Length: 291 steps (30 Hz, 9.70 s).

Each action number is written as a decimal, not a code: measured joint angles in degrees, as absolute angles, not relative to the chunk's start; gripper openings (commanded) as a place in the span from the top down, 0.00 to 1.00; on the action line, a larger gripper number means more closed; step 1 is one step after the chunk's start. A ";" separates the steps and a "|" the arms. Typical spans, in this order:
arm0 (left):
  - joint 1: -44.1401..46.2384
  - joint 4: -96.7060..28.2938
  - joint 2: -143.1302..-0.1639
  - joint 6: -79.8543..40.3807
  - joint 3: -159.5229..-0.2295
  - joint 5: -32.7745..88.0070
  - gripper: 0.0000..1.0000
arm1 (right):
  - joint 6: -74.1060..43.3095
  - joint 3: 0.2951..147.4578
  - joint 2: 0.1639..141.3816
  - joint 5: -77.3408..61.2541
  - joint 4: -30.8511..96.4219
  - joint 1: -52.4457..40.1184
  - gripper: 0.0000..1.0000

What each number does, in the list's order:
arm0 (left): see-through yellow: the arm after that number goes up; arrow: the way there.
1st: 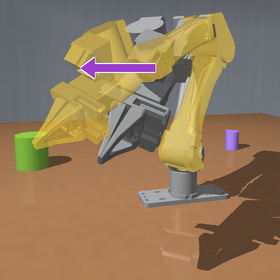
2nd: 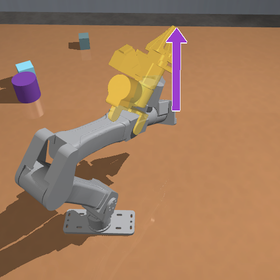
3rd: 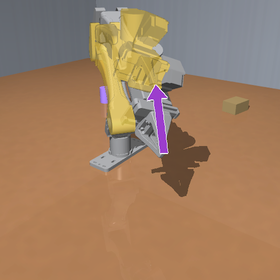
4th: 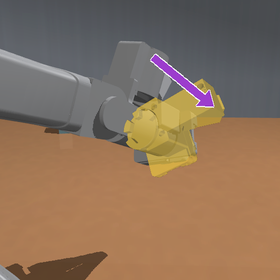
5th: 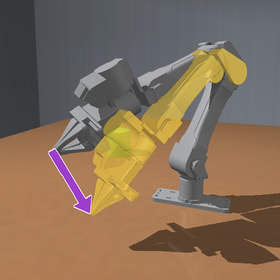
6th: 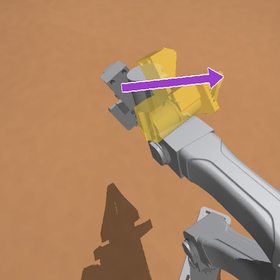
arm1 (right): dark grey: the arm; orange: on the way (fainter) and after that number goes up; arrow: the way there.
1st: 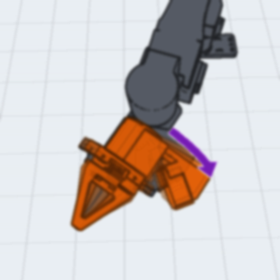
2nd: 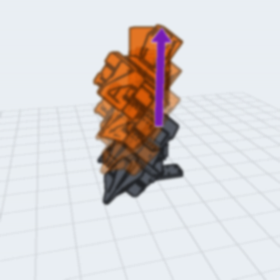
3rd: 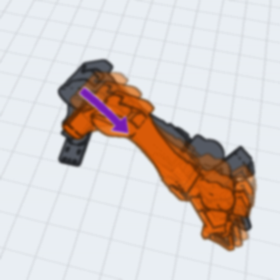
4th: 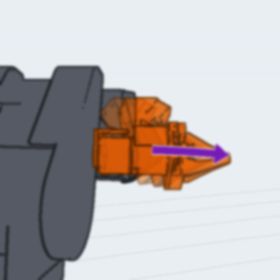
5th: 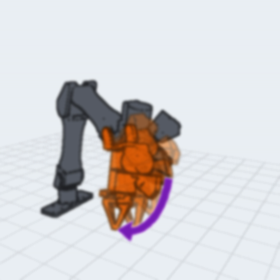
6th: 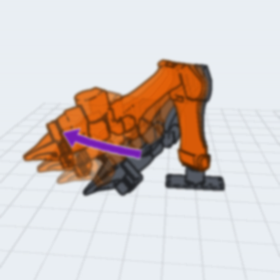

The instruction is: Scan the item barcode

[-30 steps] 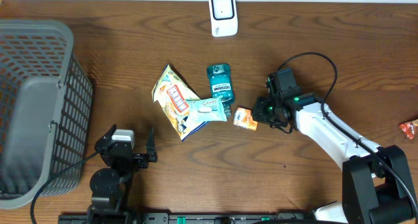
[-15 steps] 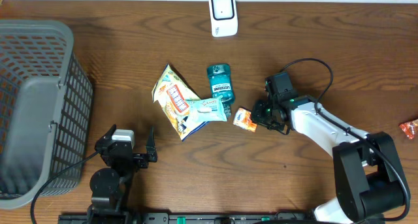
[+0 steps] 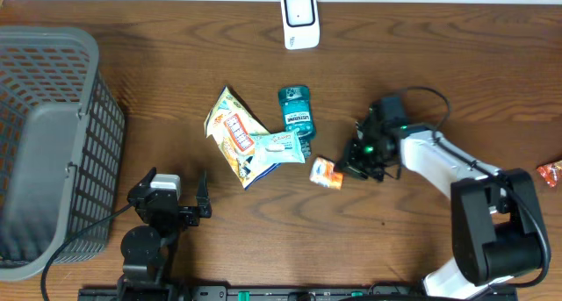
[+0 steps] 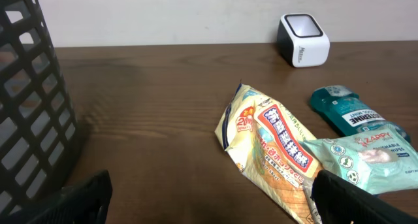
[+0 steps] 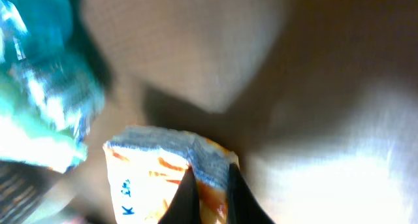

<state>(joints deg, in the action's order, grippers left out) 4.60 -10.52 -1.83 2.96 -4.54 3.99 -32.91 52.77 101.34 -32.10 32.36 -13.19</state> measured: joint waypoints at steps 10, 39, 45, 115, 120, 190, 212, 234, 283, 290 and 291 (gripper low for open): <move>4.60 -10.52 -1.83 2.96 -4.54 3.99 0.02 | -26.72 53.52 101.62 -55.22 59.18 -2.85 0.98; 4.60 -10.52 -1.83 2.96 -4.54 3.99 0.02 | -0.97 53.54 101.62 -55.57 67.26 -5.67 0.99; 4.60 -10.52 -1.83 2.96 -4.54 3.99 0.02 | -0.45 53.54 101.62 -53.71 65.25 -8.05 0.98; 4.60 -10.52 -1.83 2.96 -4.54 3.99 0.02 | -4.43 67.11 85.25 -15.62 28.32 -19.20 0.99; 4.60 -10.55 -1.83 2.96 -4.54 4.01 0.02 | -2.22 67.33 90.89 -11.77 9.47 -19.20 0.99; 4.60 -10.57 -1.93 2.96 -4.56 4.01 0.02 | -6.15 89.08 119.22 18.70 37.54 36.16 0.19; 4.60 -10.57 -1.93 2.96 -4.56 4.01 0.02 | -13.52 94.02 90.59 -12.82 52.27 27.31 0.01; 4.60 -10.59 -1.96 2.96 -4.56 4.01 0.02 | -23.97 78.13 83.35 -10.57 58.30 -15.66 0.01; 4.60 -10.57 -1.93 2.96 -4.56 4.01 0.02 | -32.91 50.39 93.41 4.71 29.12 -42.72 0.01; 4.60 -10.57 -1.93 2.96 -4.56 4.03 0.02 | -33.15 50.70 97.30 5.02 29.12 -42.72 0.01; 4.60 -10.57 -1.93 2.96 -4.56 3.99 0.02 | -33.15 50.85 97.34 4.99 29.10 -42.72 0.01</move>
<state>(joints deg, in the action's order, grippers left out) 4.60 -10.57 -1.93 2.96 -4.56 3.99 -33.15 50.85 97.34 4.99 29.10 -42.72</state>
